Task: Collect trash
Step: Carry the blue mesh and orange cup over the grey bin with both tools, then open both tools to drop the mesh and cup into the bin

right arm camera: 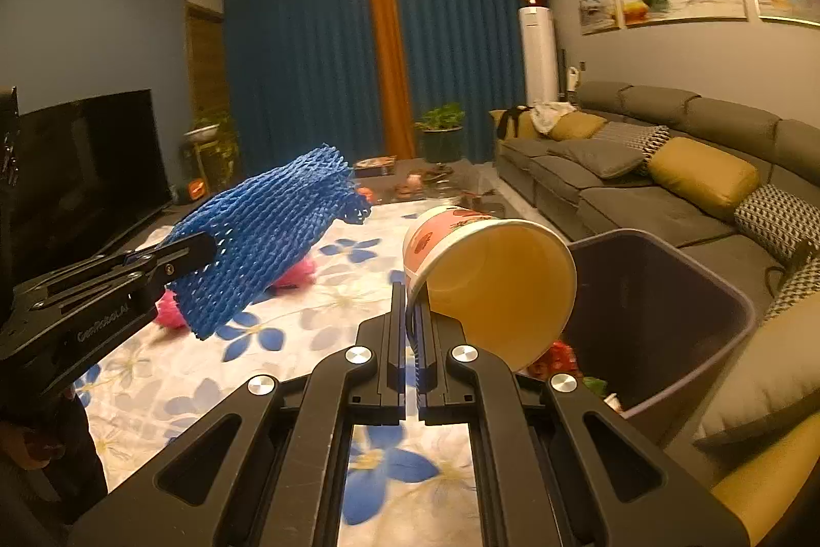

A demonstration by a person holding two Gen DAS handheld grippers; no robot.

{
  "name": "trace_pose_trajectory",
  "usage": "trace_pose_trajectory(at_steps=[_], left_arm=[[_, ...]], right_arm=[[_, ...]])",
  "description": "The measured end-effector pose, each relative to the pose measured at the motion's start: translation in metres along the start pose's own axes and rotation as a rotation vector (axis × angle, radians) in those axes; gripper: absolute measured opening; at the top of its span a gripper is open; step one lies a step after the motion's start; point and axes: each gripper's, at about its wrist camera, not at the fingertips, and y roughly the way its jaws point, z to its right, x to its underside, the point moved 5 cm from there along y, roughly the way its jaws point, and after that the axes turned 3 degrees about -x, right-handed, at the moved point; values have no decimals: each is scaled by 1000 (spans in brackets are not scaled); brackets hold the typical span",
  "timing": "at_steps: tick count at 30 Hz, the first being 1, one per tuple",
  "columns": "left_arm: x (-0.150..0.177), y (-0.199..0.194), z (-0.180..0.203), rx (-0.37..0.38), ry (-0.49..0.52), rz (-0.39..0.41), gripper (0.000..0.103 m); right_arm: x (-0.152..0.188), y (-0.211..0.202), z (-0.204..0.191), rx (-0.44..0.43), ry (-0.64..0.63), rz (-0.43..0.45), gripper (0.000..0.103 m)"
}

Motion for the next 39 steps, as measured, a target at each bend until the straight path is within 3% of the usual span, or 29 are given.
trace_pose_trajectory(at_steps=[16,35,38,39], left_arm=[[-7,54,98,179,84,-26,8],[-6,106,148,307,108,-68,8],[-2,112,156,349,131,-85,11],[1,114,156,345,138,-93,18]], right_arm=[[-6,-3,93,162,117,26,4],[-10,9,113,201,153,19,4],[-11,11,114,204,159,21,4],[-12,11,114,204,159,22,4]])
